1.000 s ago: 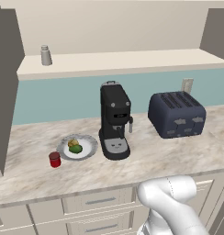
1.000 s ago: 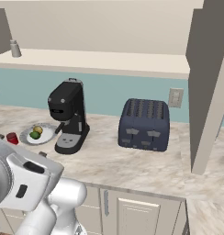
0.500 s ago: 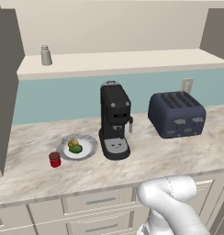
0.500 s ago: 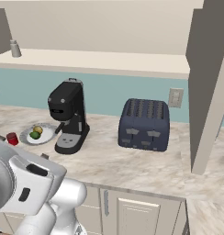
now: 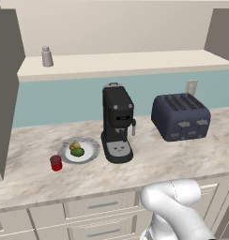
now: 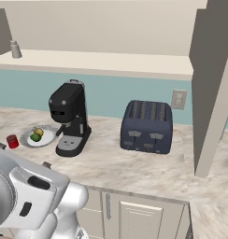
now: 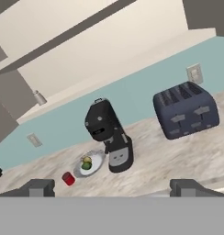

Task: Pick the avocado and bread from the counter and place them on the plate. Then pick the jam from the cabinet and place it next to the plate. Lastly close the cabinet door.

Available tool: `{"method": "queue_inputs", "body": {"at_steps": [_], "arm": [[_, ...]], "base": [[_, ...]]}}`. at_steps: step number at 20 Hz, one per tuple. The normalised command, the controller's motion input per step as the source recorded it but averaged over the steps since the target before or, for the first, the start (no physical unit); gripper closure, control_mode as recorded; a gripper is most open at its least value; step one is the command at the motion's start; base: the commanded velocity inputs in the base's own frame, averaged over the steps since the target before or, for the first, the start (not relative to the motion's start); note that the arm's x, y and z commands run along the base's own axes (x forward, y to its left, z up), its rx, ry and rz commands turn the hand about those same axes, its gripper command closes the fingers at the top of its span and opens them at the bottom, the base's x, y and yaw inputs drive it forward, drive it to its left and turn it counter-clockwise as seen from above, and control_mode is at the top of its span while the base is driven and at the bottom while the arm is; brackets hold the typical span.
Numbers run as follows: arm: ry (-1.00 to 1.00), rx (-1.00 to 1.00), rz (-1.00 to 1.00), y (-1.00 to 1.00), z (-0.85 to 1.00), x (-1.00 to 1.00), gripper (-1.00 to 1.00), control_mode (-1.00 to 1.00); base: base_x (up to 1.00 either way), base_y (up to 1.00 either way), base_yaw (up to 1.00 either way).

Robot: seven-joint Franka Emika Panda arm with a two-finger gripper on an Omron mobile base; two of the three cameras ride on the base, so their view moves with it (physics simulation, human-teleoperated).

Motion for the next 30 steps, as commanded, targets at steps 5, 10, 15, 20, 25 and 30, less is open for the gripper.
{"method": "queue_inputs", "body": {"at_steps": [5, 10, 15, 20, 25, 30], "arm": [[0.00, 0.00, 0.00, -0.08, 0.00, -0.06, -1.00, -1.00], [0.00, 0.00, -0.03, -0.31, 0.00, -0.21, -1.00, -1.00], [-0.05, 0.00, -0.06, -0.74, 0.00, -0.43, -1.00, -1.00], [-0.07, 0.00, -0.07, -0.78, 0.00, -0.39, -1.00, -1.00], [-0.02, 0.00, -0.06, -0.50, 0.01, -0.15, -1.00, -1.00], [0.00, 0.00, -0.01, -0.09, 0.04, 0.00, -1.00, -1.00]], "base": [[0.00, 0.00, 0.00], [0.00, 0.00, 0.00], [0.00, 0.00, 0.00], [0.00, 0.00, 0.00], [0.00, 0.00, 0.00], [0.00, 0.00, 0.00]]}}
